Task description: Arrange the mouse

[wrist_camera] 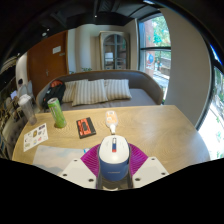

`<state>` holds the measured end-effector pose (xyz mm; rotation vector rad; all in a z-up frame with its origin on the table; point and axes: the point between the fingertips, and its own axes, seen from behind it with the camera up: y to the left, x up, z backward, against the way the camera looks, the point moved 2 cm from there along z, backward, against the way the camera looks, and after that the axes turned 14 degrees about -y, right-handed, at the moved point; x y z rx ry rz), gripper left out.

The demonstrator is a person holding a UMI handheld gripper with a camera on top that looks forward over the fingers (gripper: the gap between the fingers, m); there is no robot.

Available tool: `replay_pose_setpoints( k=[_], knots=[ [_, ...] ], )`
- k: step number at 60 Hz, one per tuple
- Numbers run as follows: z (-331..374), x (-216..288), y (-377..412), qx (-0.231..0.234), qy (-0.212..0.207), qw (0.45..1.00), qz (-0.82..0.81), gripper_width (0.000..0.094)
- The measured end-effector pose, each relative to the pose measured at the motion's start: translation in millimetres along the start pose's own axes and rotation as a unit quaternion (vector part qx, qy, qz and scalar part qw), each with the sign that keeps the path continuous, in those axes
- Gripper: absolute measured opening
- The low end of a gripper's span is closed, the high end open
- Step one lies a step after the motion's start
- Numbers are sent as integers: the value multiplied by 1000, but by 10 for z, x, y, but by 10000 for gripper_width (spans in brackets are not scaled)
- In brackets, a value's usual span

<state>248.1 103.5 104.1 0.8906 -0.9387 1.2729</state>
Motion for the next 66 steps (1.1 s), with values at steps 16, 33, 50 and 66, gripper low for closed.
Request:
replay_pose_setpoints(
  k=[16,33,50,66],
  knots=[
    [50,222,2048,54,-44,997,25,346],
    [-87,-1086,2317,24,42,999,8,391],
    [308,-1040,2324,29,98,995,19,834],
    [1742,-1260,2336,26,133,991,-2,845]
  ],
)
